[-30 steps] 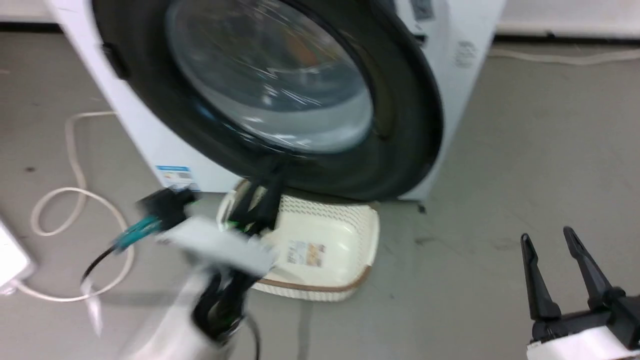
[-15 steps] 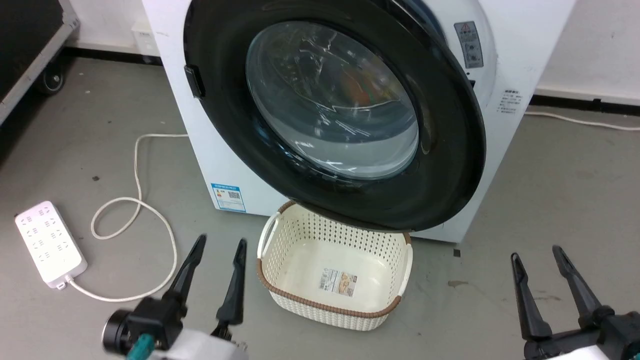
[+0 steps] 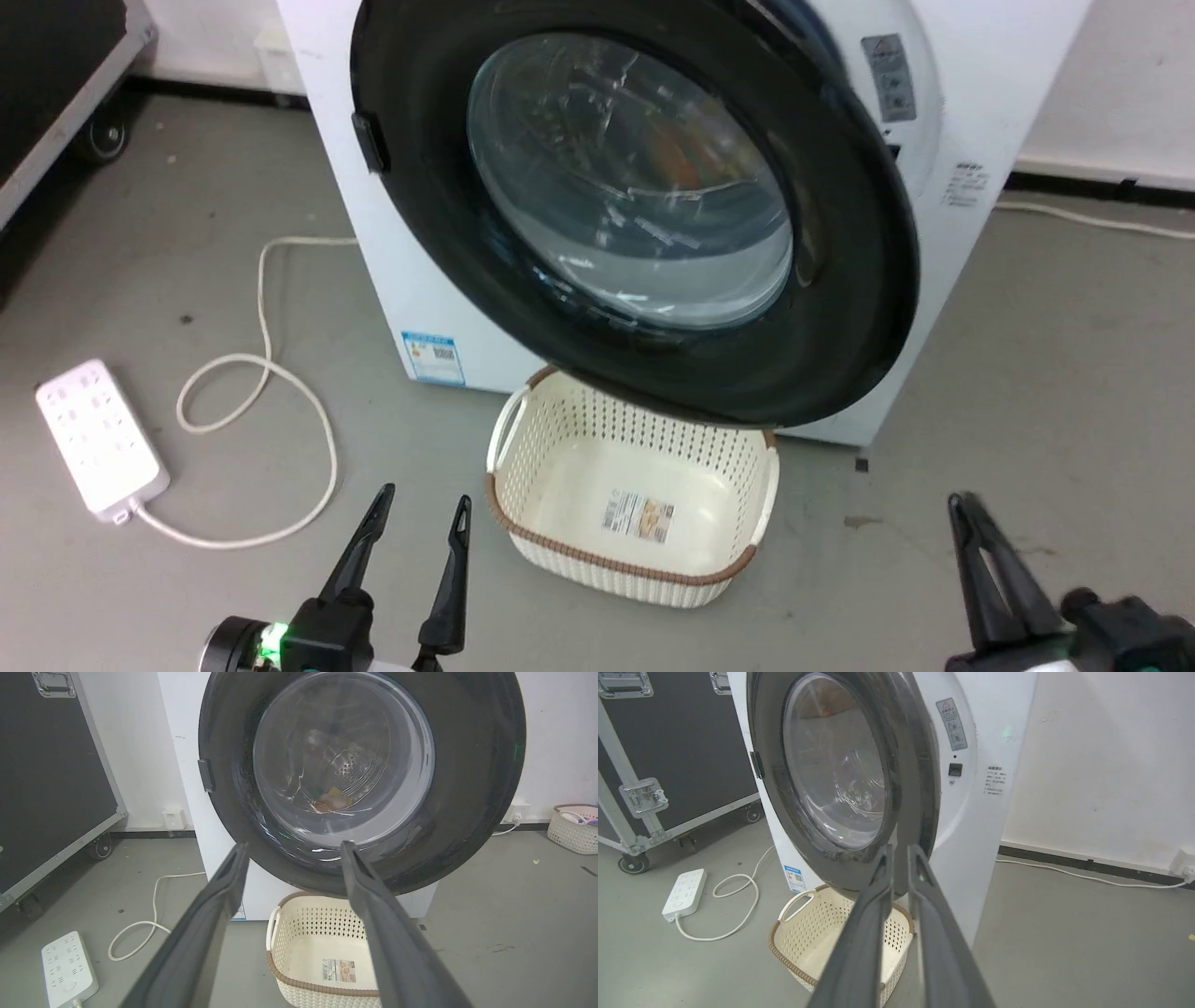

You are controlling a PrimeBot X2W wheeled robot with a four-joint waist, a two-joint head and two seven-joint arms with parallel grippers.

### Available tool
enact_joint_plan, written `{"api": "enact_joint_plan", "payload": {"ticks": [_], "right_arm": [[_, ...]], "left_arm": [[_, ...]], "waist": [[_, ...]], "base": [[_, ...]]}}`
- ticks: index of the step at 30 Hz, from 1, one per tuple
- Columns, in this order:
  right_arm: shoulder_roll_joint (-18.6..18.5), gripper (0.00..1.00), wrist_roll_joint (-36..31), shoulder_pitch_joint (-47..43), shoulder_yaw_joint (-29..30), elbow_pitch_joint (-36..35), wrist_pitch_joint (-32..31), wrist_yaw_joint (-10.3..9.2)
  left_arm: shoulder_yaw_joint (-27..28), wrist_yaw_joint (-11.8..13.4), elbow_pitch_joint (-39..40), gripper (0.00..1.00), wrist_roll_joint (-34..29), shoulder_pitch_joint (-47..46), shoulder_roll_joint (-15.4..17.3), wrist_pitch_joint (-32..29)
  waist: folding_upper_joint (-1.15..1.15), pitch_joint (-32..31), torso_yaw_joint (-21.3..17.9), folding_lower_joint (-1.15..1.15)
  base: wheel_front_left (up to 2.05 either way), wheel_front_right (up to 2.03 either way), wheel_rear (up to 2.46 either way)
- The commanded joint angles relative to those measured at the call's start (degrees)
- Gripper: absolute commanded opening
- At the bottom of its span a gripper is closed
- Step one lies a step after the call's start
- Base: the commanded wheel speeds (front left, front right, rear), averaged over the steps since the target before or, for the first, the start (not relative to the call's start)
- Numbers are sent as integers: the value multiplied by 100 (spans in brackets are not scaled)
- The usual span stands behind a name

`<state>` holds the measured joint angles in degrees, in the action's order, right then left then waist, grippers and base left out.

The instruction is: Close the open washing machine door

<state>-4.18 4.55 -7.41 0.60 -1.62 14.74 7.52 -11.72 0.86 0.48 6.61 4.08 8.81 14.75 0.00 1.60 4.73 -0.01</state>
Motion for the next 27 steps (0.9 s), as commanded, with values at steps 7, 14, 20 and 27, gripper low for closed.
{"api": "enact_joint_plan", "payload": {"ticks": [7, 14, 20, 27], "right_arm": [[-1108, 0, 222, 973, -1095, -178, -168, -3], [-2085, 0, 841, 2367, -1611, 21, -523, -3], [-2636, 0, 1563, 3445, -1645, 639, -763, -3], [-2945, 0, 2344, 4392, -1344, 1412, -951, -3]], "left_arm": [[30, 8, 70, 100, -183, -157, -195, 25], [-53, 49, 176, 100, -280, -432, -373, 25], [-163, 102, 265, 100, -331, -673, -479, 25], [-223, 172, 362, 100, -302, -866, -543, 25]], "waist": [[0, 769, 316, 1], [0, 1425, 593, 1], [0, 1858, 782, 1], [0, 2201, 899, 1]], "base": [[0, 0, 0], [0, 0, 0], [0, 0, 0], [0, 0, 0]]}}
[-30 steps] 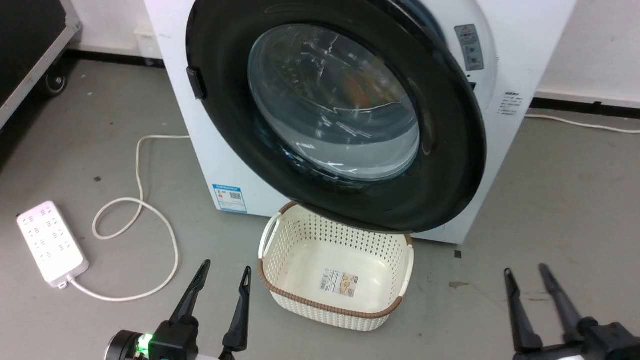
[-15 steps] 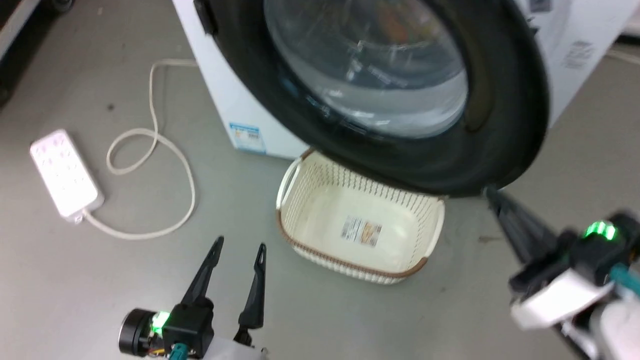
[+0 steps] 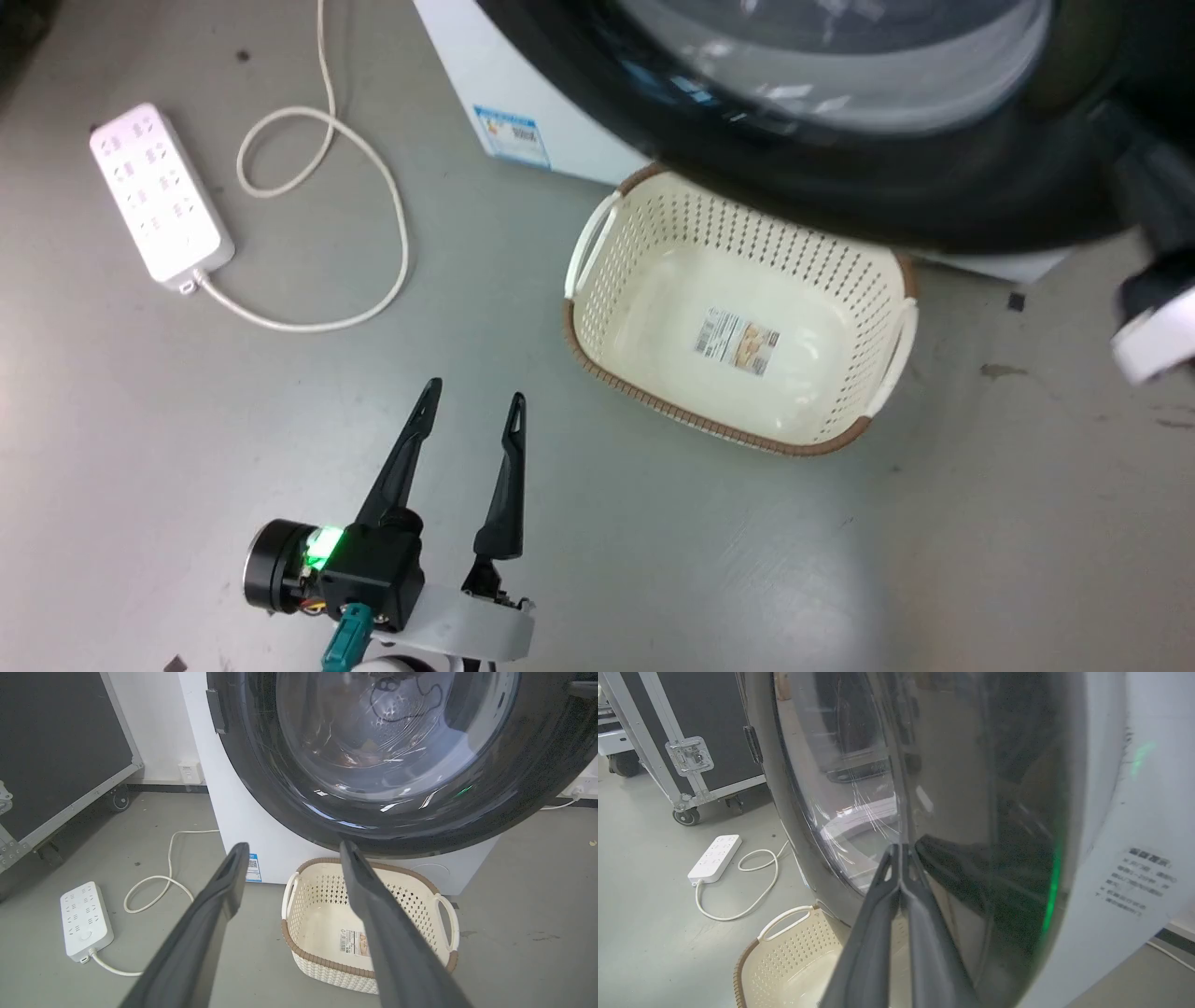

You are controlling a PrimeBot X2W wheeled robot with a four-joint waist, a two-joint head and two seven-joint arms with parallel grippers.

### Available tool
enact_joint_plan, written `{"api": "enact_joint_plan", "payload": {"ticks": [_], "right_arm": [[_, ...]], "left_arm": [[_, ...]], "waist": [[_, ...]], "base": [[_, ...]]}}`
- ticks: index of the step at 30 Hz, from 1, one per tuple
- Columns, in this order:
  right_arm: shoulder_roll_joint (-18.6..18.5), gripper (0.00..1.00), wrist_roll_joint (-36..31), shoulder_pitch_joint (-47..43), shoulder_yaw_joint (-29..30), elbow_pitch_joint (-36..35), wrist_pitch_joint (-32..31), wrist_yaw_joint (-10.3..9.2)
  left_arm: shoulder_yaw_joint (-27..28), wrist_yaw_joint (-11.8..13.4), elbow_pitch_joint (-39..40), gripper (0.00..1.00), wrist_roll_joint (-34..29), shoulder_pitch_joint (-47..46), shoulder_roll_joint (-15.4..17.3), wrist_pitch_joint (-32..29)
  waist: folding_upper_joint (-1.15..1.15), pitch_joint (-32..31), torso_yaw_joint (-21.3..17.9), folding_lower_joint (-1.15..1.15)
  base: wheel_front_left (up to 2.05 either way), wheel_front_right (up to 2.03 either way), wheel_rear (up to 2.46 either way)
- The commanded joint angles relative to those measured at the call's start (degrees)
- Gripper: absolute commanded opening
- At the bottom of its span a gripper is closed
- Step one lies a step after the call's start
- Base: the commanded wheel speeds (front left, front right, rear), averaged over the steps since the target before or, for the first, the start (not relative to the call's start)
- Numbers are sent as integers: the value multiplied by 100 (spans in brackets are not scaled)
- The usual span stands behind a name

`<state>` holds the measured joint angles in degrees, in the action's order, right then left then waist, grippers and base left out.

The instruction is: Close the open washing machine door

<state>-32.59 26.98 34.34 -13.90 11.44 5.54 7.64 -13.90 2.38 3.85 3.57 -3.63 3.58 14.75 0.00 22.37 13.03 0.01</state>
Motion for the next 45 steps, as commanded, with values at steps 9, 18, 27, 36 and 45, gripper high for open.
{"api": "enact_joint_plan", "payload": {"ticks": [9, 18, 27, 36, 45], "right_arm": [[-203, 0, 441, 1201, 374, 918, -197, -15], [-77, 0, 348, 1892, 622, 1675, -171, -15], [108, 100, 224, 1470, 328, 1892, 433, -15], [542, 100, -385, 22, 361, 1601, 863, -15], [1614, 100, -1352, -1762, 1532, 444, 936, -15]], "left_arm": [[-79, 96, 44, 100, 0, -251, -50, 25], [-172, 191, 35, 100, 8, -335, -63, 25], [-102, 170, -108, 100, 89, -287, -67, 25], [199, -16, -521, 100, 240, -12, -22, 25], [400, -136, -724, 100, 250, 242, 43, 25]], "waist": [[0, 379, 114, -1], [0, 477, 119, -1], [0, -91, -36, -1], [0, -1183, -418, -1], [0, -1870, -780, -1]], "base": [[0, 0, 0], [0, 0, 0], [0, 0, 0], [0, 0, 0], [0, 0, 0]]}}
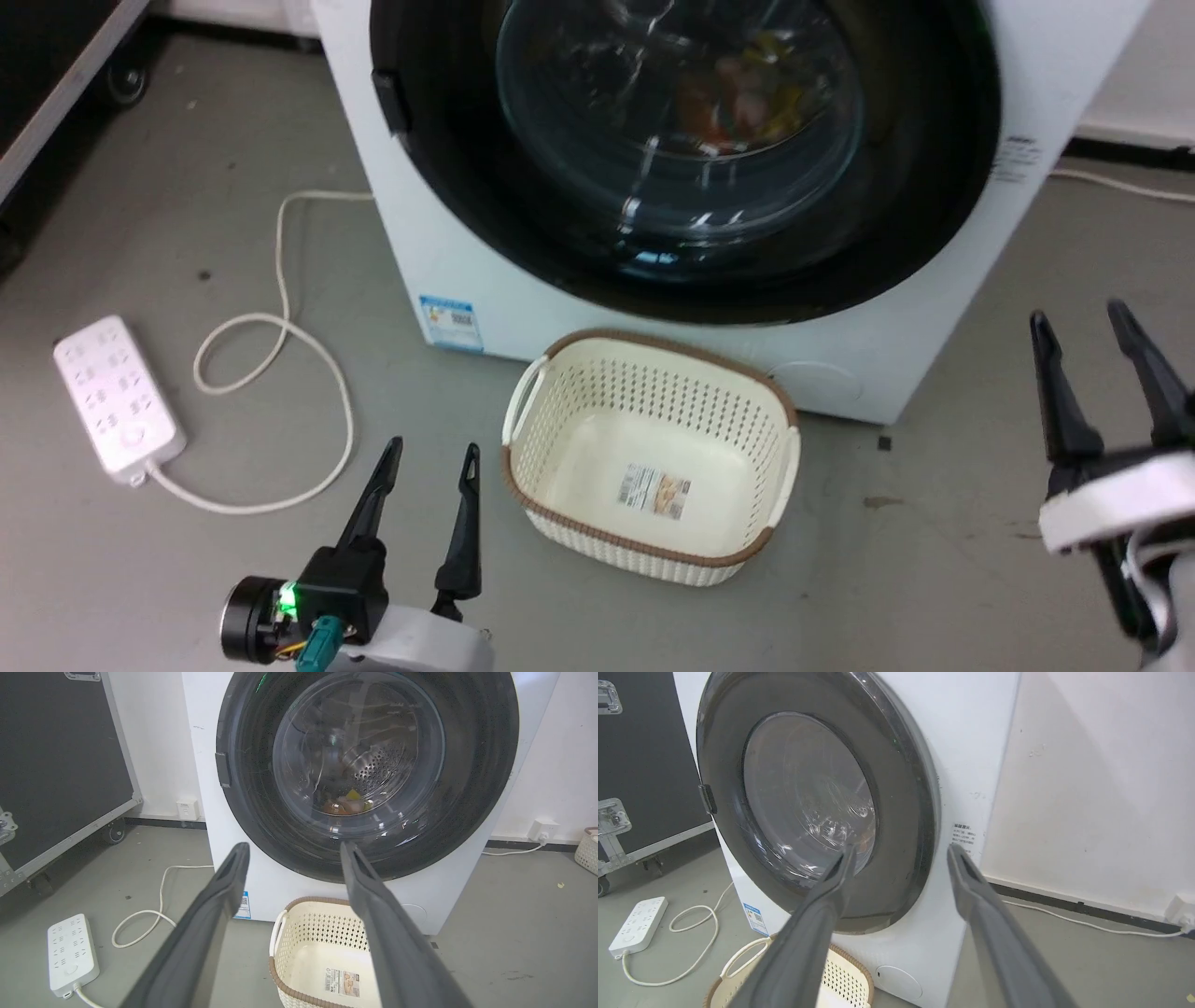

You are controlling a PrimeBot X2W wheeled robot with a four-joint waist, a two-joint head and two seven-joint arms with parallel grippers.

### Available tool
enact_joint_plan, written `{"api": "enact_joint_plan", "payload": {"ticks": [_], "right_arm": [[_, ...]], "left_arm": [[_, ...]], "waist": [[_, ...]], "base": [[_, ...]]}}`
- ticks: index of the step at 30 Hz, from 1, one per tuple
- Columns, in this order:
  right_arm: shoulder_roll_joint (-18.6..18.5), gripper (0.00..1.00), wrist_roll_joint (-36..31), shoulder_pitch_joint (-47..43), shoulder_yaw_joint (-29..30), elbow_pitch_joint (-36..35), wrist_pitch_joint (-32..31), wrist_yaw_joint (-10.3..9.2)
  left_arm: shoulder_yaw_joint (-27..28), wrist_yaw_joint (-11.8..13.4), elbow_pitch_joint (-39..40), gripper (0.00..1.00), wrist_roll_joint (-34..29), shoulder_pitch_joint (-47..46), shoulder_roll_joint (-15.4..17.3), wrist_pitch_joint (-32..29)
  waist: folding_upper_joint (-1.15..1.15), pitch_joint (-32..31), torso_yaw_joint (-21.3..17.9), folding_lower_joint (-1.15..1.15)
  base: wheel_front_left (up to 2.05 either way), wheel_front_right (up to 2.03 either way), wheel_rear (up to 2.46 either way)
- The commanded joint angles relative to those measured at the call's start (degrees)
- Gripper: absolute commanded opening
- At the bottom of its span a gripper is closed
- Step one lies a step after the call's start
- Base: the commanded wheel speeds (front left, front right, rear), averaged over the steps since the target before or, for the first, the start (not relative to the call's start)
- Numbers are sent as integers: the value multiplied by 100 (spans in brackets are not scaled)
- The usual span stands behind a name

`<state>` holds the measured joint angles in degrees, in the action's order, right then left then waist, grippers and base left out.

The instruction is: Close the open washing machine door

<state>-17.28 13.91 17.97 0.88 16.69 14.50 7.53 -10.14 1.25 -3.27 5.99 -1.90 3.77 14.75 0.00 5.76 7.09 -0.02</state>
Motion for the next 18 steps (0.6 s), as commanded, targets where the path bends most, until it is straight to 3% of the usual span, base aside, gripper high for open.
{"api": "enact_joint_plan", "payload": {"ticks": [1, 9, 18], "right_arm": [[240, 100, -133, -321, 189, -245, 42, -4], [1143, 100, -831, -1616, 664, -1512, 48, -4], [1431, 100, -1133, -2438, 794, -2095, 49, -4]], "left_arm": [[44, -35, -22, 100, 14, 99, 28, 25], [119, -170, -140, 100, 72, 276, 51, 25], [78, -277, -342, 100, 77, 338, 74, 25]], "waist": [[0, -264, -220, 2], [0, -496, -397, 2], [0, -572, -452, 2]], "base": [[0, 0, 0], [0, 0, 0], [0, 0, 0]]}}
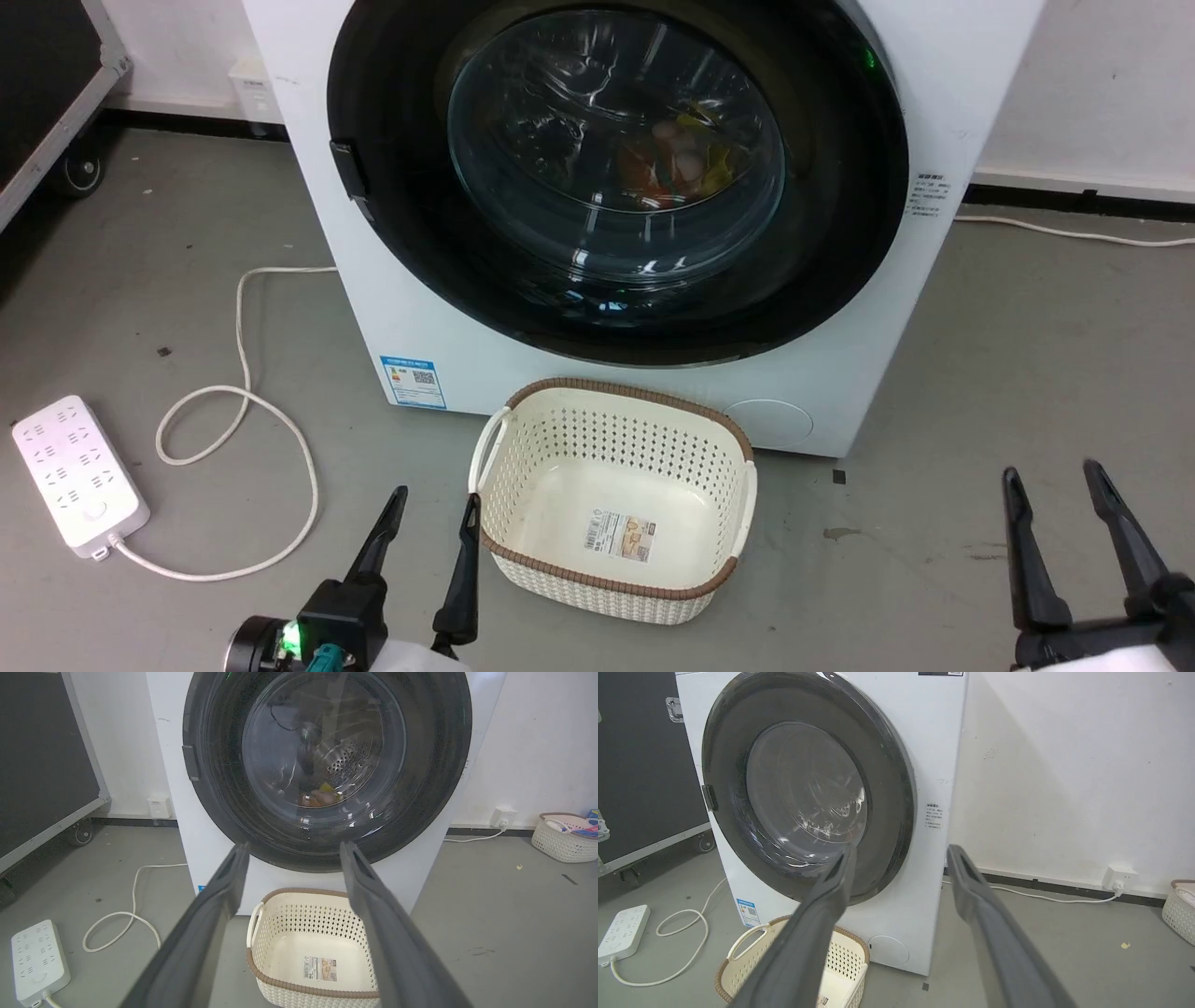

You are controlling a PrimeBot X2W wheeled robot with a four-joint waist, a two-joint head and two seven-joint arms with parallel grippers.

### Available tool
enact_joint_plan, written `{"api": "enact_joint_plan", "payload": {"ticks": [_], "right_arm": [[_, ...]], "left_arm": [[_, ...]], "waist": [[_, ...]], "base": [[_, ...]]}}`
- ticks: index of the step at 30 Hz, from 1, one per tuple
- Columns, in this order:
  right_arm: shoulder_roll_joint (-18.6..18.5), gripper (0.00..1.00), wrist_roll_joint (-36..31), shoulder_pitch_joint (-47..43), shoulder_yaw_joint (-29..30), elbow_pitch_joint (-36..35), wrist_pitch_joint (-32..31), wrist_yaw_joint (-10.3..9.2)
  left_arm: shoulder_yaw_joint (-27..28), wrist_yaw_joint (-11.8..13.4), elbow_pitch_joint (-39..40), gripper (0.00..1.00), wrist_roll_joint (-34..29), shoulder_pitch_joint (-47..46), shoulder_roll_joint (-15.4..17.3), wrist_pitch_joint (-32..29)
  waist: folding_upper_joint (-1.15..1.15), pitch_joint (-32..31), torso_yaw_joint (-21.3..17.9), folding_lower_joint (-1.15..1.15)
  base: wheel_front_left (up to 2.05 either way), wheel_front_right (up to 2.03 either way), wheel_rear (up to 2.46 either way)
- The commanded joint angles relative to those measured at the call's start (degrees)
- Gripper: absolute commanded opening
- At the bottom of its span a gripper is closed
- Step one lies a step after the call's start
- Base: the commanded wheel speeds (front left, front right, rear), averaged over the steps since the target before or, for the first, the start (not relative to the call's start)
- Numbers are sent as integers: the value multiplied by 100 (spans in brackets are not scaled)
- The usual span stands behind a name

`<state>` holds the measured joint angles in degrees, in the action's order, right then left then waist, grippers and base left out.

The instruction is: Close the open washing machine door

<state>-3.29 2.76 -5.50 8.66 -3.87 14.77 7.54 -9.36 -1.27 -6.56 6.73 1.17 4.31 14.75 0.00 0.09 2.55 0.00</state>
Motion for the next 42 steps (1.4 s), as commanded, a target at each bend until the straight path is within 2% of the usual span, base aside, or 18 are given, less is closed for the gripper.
{"api": "enact_joint_plan", "payload": {"ticks": [1, 11, 12, 42], "right_arm": [[35, 100, 12, -135, 18, -39, 22, -5], [40, 100, 201, -224, 23, 57, 22, -5], [14, 0, 181, -155, 18, 47, -2, -1], [19, 0, 76, 7, -182, 122, -336, -2]], "left_arm": [[5, -26, -18, 100, -1, 25, 23, 25], [13, -54, -14, 100, -70, 16, 73, 25], [14, -46, -12, 0, -48, -1, 43, -2], [221, -5, 136, 0, -189, -27, -9, -341]], "waist": [[0, -8, 6, 0], [0, -37, 25, 0], [0, -38, 24, 0], [0, -32, -39, 0]], "base": [[0, 0, 0], [0, 0, 0], [0, 0, 0], [0, 0, 0]]}}
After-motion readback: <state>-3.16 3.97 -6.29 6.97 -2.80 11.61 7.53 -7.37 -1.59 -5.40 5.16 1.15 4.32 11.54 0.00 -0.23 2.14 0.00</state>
